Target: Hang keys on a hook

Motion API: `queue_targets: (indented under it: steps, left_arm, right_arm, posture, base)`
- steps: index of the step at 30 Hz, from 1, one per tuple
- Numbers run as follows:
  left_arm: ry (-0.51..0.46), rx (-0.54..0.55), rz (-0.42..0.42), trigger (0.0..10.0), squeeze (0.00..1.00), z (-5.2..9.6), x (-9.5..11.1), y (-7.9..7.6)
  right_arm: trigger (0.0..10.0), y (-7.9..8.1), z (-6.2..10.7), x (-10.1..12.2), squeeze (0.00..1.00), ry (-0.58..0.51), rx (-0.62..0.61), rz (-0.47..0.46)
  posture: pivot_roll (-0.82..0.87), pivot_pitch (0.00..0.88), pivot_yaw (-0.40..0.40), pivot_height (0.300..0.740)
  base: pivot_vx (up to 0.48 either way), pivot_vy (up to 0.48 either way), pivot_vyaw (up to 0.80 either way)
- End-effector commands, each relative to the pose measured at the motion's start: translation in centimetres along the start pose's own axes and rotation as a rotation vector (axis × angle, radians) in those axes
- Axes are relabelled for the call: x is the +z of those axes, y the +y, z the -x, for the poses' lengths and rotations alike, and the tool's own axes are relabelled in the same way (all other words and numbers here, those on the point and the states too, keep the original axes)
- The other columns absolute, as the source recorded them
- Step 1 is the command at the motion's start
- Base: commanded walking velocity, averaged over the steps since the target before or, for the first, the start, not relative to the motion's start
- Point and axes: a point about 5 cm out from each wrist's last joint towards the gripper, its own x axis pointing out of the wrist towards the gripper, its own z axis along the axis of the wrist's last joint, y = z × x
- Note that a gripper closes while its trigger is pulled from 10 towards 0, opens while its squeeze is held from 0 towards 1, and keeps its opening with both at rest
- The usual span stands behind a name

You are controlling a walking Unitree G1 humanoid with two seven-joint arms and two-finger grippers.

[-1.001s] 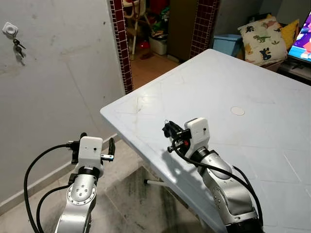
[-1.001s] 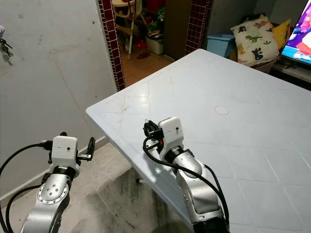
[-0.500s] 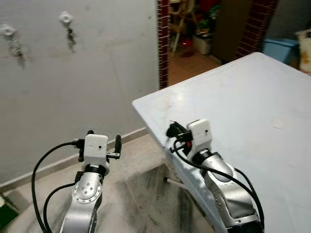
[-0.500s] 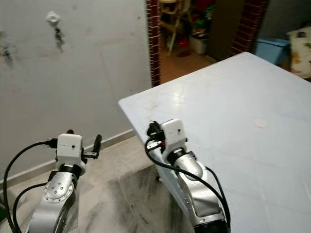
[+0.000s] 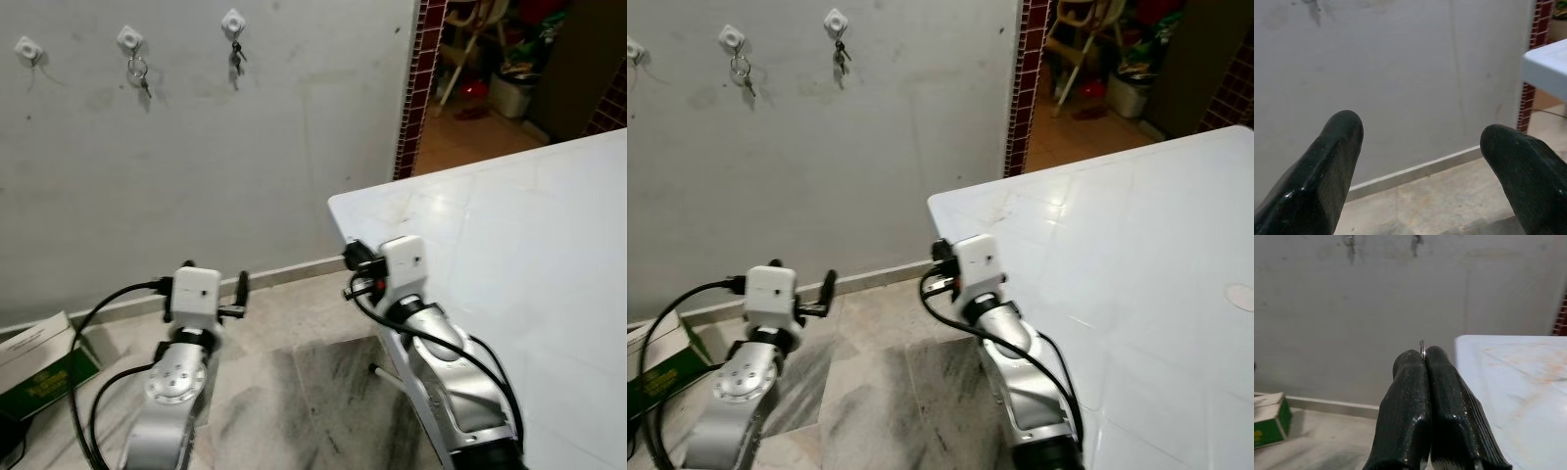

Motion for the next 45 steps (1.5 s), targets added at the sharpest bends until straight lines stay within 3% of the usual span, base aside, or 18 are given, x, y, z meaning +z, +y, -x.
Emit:
queue_targets:
  steps: [1, 45]
  left_arm:
    - [0.009, -0.007, 0.005, 10.0, 0.00, -0.06, -0.03, -0.05]
    - [0.053, -0.012, 0.028, 10.0, 0.00, -0.29, -0.59, -0.32]
  right_arm:
    - [10.0, -0.43, -0.02, 0.20, 0.00, -0.010, -0.021, 0.001]
    - [10.0, -1.18, -0.08, -0.06, 0.00, -0.002, -0.060, 0.044]
  posture:
    - [0.01, 0.000, 0.066, 0.740]
    - [0.01, 0.000, 0.062, 0.740]
  base:
    - [0.000, 0.247, 0.00]
    - [0.000, 0.435, 0.00]
